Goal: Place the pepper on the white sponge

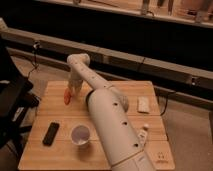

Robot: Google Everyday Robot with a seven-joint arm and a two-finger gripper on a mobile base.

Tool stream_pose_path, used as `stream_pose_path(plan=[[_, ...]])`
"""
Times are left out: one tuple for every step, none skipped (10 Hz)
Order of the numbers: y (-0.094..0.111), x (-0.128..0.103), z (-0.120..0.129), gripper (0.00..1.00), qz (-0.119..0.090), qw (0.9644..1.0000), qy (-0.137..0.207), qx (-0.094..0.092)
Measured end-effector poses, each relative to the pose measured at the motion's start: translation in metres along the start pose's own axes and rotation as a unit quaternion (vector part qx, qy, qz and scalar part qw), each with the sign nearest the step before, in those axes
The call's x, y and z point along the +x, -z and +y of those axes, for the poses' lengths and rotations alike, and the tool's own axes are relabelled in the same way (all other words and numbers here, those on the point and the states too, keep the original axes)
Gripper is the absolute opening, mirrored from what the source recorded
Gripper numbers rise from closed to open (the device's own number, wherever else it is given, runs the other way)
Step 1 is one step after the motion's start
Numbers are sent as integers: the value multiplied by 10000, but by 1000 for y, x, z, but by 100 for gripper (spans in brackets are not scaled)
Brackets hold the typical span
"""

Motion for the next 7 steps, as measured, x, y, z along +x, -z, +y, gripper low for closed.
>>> stream_pose_path(plan=[[2,-6,-8,58,22,10000,82,20],[5,-13,-17,68,19,9998,178,52],[3,-18,-22,76,1,9996,286,53],[3,-21,-27,80,-4,9992,392,77],[2,-22,-28,80,-26,9991,432,52],[-3,-23,-31,80,-64,9988,482,-28],[-9,-24,-32,80,-105,9986,496,-112]])
